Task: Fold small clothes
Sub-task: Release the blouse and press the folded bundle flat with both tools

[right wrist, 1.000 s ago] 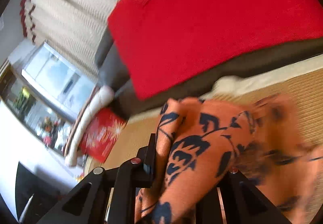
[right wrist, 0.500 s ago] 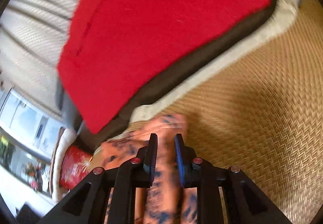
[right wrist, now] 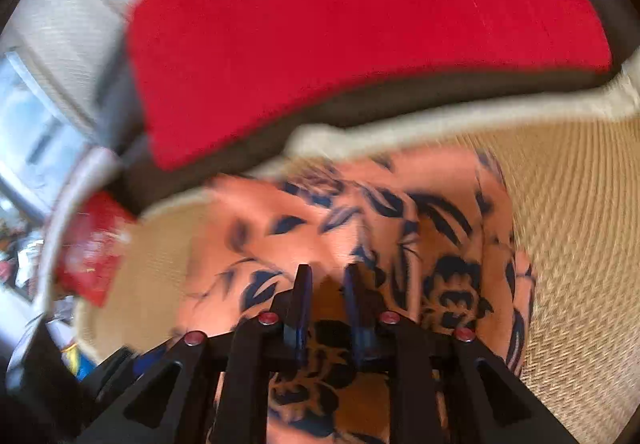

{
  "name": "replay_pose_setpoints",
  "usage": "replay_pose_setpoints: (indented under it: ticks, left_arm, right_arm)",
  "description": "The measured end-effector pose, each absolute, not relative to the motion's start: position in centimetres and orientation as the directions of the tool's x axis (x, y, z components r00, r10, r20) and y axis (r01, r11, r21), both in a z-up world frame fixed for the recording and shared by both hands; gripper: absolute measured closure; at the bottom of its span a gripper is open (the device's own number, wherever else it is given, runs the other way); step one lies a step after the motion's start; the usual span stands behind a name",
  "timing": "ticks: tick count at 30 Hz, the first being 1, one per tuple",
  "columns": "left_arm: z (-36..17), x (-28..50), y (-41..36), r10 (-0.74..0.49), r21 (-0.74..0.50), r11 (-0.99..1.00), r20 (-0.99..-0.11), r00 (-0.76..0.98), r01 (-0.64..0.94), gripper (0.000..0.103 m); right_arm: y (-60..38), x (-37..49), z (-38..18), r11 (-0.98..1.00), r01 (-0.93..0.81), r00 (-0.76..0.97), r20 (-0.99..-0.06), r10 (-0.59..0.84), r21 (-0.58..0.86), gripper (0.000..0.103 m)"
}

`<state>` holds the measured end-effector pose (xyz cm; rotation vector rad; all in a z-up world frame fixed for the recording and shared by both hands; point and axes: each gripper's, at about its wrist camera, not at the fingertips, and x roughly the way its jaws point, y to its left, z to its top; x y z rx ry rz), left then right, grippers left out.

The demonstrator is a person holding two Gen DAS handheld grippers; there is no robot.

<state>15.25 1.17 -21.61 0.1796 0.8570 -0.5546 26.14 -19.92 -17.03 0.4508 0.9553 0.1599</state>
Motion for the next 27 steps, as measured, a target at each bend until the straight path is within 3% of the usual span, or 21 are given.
replay_pose_setpoints:
  ticks: [2, 4, 8, 14, 18, 22, 24, 27]
  left_arm:
    - [-22.1, 15.5, 0.5, -0.378, -0.056, 0.845, -0.765, 0.521, 0.532, 0.016]
    - [-22.3, 16.3, 1.0, -0.400, -0.120, 0.850, -0.782, 0.479, 0.514, 0.013]
    - [-22.1, 17.0, 2.5, -0.453, -0.233, 0.851, -0.779, 0.433, 0.471, 0.013]
    - [-19.0, 14.7, 4.9, -0.451, -0.224, 0.868, -0.729, 0.514, 0.443, 0.014]
    - [-18.9, 13.8, 4.6, -0.416, -0.193, 0.878, -0.761, 0.497, 0.439, 0.014]
    - [-21.0, 13.3, 2.9, -0.358, -0.145, 0.886, -0.819, 0.449, 0.441, 0.014]
    - [-22.3, 13.5, 2.5, -0.363, -0.169, 0.879, -0.843, 0.396, 0.446, 0.013]
    - [-23.1, 14.3, 3.1, -0.405, -0.253, 0.877, -0.847, 0.345, 0.409, 0.013]
  right_arm:
    - [-21.2, 26.6, -18.4, 0.862, 0.116, 0.594, -0.730, 0.339, 0.494, 0.084]
    - [-22.4, 26.6, -18.6, 0.823, 0.143, 0.593, -0.714, 0.373, 0.549, 0.084]
    - [-22.4, 25.5, -17.6, 0.837, 0.134, 0.604, -0.713, 0.355, 0.531, 0.083]
    - [-22.8, 20.5, -14.2, 0.848, 0.082, 0.660, -0.666, 0.347, 0.523, 0.082]
    - [-22.3, 17.0, -12.9, 0.858, 0.072, 0.664, -0.667, 0.339, 0.509, 0.082]
    - [-20.4, 14.4, -14.5, 0.891, 0.060, 0.608, -0.725, 0.326, 0.451, 0.082]
    - [-20.1, 13.6, -16.6, 0.919, 0.112, 0.557, -0.790, 0.257, 0.378, 0.082]
    - [-20.4, 12.9, -16.8, 0.920, 0.097, 0.563, -0.783, 0.265, 0.381, 0.082]
